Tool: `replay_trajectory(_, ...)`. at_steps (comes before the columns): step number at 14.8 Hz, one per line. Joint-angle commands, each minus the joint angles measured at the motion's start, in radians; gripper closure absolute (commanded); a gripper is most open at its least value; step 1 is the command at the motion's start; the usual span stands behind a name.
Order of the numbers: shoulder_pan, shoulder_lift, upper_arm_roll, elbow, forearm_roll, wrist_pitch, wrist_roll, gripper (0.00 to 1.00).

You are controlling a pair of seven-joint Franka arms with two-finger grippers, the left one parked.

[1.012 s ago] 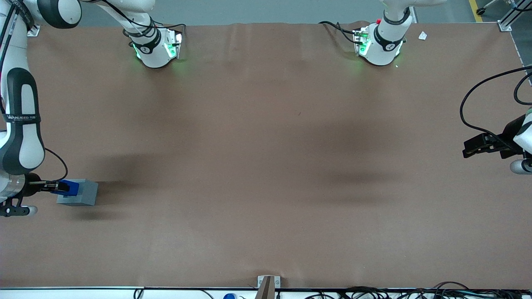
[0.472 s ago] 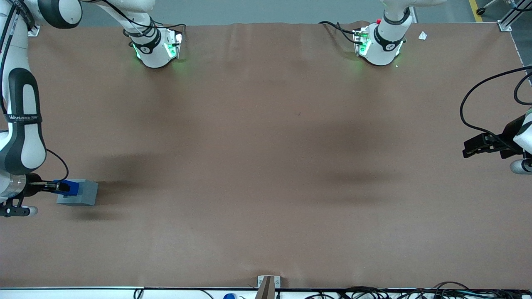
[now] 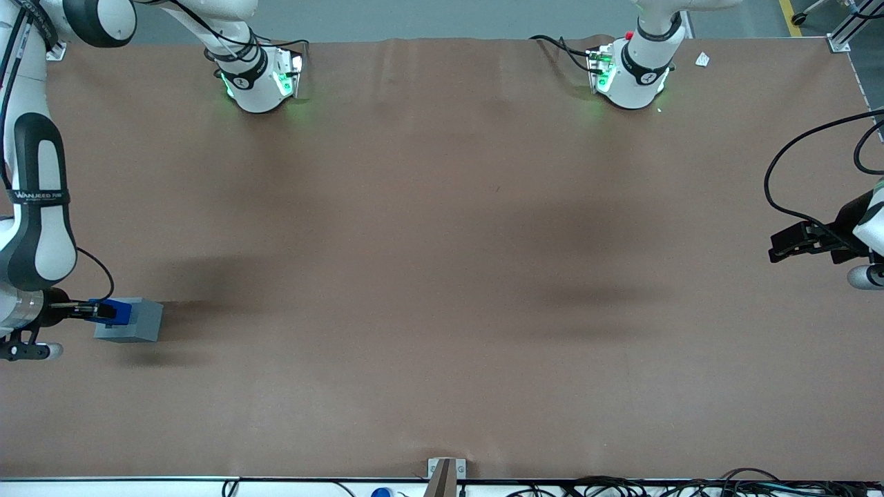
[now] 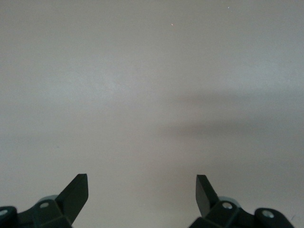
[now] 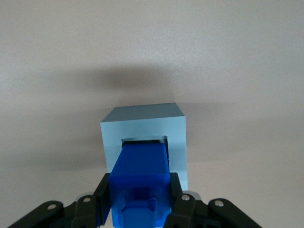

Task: Insert blue part into gray base with right arm
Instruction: 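Lower the blue block into the gray base's opening with the right gripper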

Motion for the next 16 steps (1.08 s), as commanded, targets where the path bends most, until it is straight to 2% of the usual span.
replay_trajectory(1, -0.004, 0.034, 0.008, 0.010, -0.017, -0.003, 0.014, 1.00)
replay_trajectory(16, -0.001, 0.054, 0.008, 0.016, -0.024, 0.009, -0.003, 1.00)
